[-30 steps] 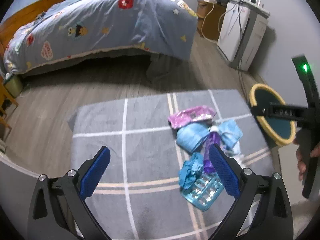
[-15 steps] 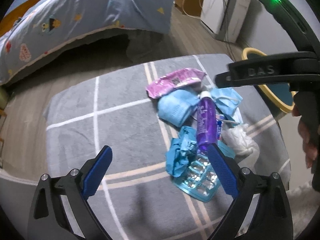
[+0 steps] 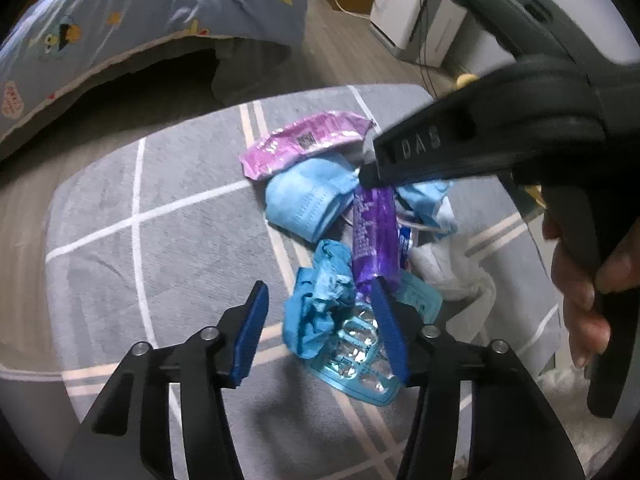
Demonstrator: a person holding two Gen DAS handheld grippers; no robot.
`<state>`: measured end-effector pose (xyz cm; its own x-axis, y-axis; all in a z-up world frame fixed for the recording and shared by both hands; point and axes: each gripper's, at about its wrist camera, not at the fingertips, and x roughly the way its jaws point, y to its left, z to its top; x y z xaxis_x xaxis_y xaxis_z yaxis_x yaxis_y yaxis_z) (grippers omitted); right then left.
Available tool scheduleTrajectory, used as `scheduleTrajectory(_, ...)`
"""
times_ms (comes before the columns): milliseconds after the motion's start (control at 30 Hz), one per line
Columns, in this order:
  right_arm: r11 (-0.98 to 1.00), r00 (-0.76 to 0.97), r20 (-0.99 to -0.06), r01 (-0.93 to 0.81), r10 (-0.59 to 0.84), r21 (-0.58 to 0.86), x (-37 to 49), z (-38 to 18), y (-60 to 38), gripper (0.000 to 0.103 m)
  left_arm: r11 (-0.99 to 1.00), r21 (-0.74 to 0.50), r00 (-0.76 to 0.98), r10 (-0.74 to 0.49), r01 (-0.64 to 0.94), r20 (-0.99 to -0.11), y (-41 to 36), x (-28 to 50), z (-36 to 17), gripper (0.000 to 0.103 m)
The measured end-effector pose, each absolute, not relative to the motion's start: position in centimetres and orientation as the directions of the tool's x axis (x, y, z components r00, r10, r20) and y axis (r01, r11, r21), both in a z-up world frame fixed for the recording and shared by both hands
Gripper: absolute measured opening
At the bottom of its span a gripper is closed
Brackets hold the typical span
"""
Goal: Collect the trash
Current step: 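Grasp the blue glove with the left gripper while the right grasps the purple spray bottle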
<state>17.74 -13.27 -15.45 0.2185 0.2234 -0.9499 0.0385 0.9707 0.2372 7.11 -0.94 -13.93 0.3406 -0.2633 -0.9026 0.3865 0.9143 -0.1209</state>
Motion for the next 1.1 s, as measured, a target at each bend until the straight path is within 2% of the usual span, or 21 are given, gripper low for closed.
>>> scheduleTrajectory(167, 0.972, 0.206, -0.955, 0.058, 0.211, 0.227, 18.0, -15.9, -13.5, 0.019, 0.911, -0.110, 0.324, -0.252, 0.398, -0.912, -1.5, 7.3, -14.6, 0.050)
scheduleTrajectory(233, 0.973, 0.190, -0.959, 0.057, 0.209, 0.223, 18.1, -16.2, -13.4, 0.029, 0.914, -0.108, 0.314, -0.243, 0.391, -0.918, -1.5, 7.5, -15.1, 0.048)
scheduleTrajectory(300, 0.973, 0.170, -0.962, 0.053, 0.212, 0.224, 18.1, -16.7, -13.1, 0.033, 0.917, -0.112, 0.296, -0.236, 0.383, -0.925, -1.4, 7.7, -15.6, 0.042)
scheduleTrajectory(500, 0.970, 0.123, -0.965, 0.051, 0.230, 0.238, 18.2, -17.8, -12.8, 0.040, 0.919, -0.126, 0.288, -0.244, 0.373, -0.926, -1.3, 7.8, -15.9, 0.040)
scheduleTrajectory(667, 0.967, 0.117, -0.963, 0.049, 0.242, 0.249, 18.3, -18.0, -13.2, 0.039, 0.917, -0.126, 0.281, -0.244, 0.379, -0.928, -1.5, 8.1, -16.1, 0.040)
scheduleTrajectory(767, 0.961, 0.137, -0.956, 0.070, 0.258, 0.269, 18.3, -17.3, -14.3, 0.038, 0.914, -0.137, 0.277, -0.254, 0.381, -0.927, -1.2, 8.1, -16.0, 0.033)
scheduleTrajectory(933, 0.955, 0.197, -0.943, 0.076, 0.268, 0.287, 18.2, -15.2, -16.0, 0.038, 0.911, -0.119, 0.289, -0.247, 0.396, -0.925, -1.3, 7.8, -15.5, 0.027)
scheduleTrajectory(1100, 0.945, 0.271, -0.916, 0.057, 0.297, 0.323, 17.4, -12.1, -17.0, 0.035, 0.907, -0.115, 0.327, -0.261, 0.404, -0.908, -1.1, 7.3, -14.1, 0.027)
